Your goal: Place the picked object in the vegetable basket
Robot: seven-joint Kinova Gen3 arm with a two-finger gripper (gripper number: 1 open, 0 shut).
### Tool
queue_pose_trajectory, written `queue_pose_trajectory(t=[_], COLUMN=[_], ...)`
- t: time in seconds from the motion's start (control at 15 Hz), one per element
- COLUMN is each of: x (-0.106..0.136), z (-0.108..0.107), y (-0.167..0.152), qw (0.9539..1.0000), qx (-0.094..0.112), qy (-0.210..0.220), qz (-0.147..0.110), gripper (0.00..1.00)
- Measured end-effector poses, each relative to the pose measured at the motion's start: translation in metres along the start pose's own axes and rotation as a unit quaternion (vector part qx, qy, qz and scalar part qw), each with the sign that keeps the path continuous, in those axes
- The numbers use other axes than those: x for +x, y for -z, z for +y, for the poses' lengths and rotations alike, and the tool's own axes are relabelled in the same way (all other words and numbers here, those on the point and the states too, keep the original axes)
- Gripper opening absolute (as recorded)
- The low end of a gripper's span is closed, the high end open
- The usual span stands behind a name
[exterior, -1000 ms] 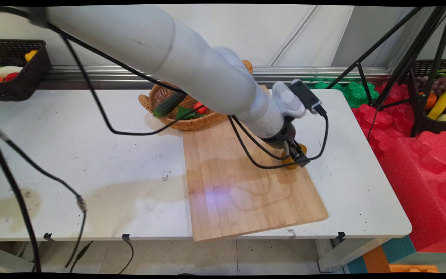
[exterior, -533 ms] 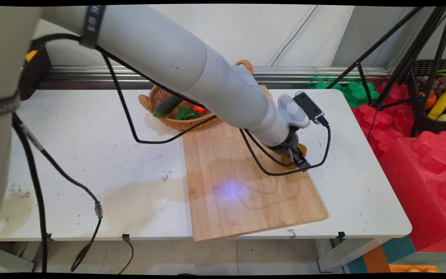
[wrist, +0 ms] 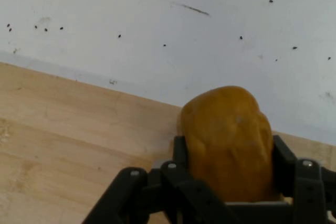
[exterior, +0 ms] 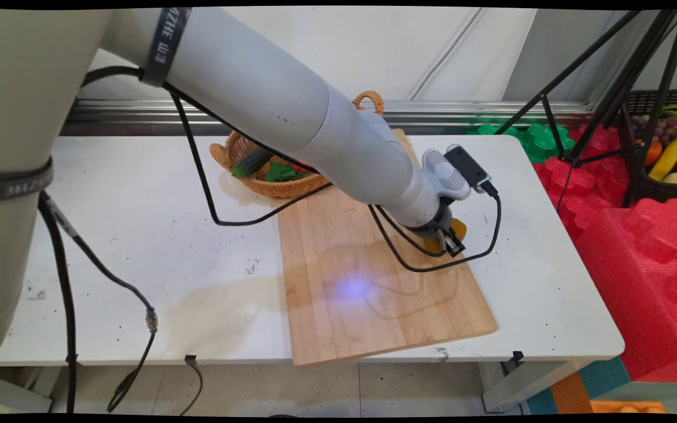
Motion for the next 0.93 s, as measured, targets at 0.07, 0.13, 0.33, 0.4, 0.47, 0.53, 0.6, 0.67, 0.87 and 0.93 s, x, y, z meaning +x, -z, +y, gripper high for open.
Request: queue_pose_trajectory(t=[0.07, 0.13, 0.33, 0.4, 0.47, 0.53, 0.6, 0.67, 0.87, 0.93], x=[0.0, 0.001, 0.008, 0.011, 0.015, 0.017, 0.018, 0.018, 0.014, 0.011], z=[0.001, 0.001, 0.001, -0.001, -0.004, -0.009, -0.015, -0.024, -0.056, -0.068], y=[0.002, 0.006, 0.025, 0.035, 0.048, 0.06, 0.075, 0.09, 0.13, 0.142], qw=[1.0, 1.0, 0.9998, 0.9996, 0.9992, 0.9989, 0.9983, 0.9978, 0.9964, 0.996], qx=[0.001, 0.002, 0.004, 0.006, 0.008, 0.011, 0.015, 0.02, 0.037, 0.045], qy=[0.001, 0.002, -0.001, -0.004, -0.01, -0.015, -0.022, -0.027, -0.035, -0.036], qz=[0.001, 0.004, 0.02, 0.027, 0.037, 0.044, 0.051, 0.058, 0.068, 0.068], gripper=[0.0, 0.0, 0.0, 0.0, 0.0, 0.0, 0.0, 0.0, 0.0, 0.0])
